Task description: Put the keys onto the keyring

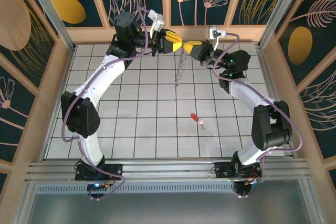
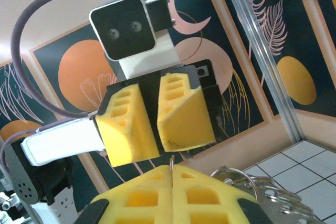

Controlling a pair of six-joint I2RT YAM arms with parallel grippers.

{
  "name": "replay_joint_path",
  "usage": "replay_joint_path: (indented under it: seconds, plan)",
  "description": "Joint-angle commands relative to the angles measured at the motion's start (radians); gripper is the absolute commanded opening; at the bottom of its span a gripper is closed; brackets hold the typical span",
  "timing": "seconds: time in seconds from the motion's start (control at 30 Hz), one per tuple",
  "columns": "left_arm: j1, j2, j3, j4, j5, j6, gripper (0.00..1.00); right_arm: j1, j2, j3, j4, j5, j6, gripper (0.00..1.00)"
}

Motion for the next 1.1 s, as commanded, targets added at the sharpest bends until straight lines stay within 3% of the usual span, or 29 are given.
replay_joint_path:
  seconds: [0.0,0.2,0.37,0.53,0.8,1.07]
  plan:
    - [-0.007,-0.024,0.007,-0.042,-0.008,0.047,0.25,-0.017,-0.041,-0.004,0.07,0.025,0.005,0.0]
    - [-0.007,-0.043,-0.028,0.009,-0.077,0.001,0.26,-0.026,-0.048,-0.007,0.149,0.042,0.026,0.0]
    - [-0.005,-0.067,-0.12,0.219,-0.195,-0.167,0.29,-0.028,-0.029,0.011,0.248,0.085,0.063,0.0]
    - [-0.005,-0.07,-0.165,0.358,-0.259,-0.311,0.41,-0.028,0.029,0.052,0.367,0.136,0.135,0.0]
    - [-0.004,-0.042,-0.21,0.629,-0.291,-0.558,0.43,-0.017,0.131,0.115,0.495,0.227,0.248,0.0]
    - [-0.003,-0.001,-0.192,0.745,-0.27,-0.681,0.41,0.006,0.169,0.149,0.5,0.259,0.273,0.0]
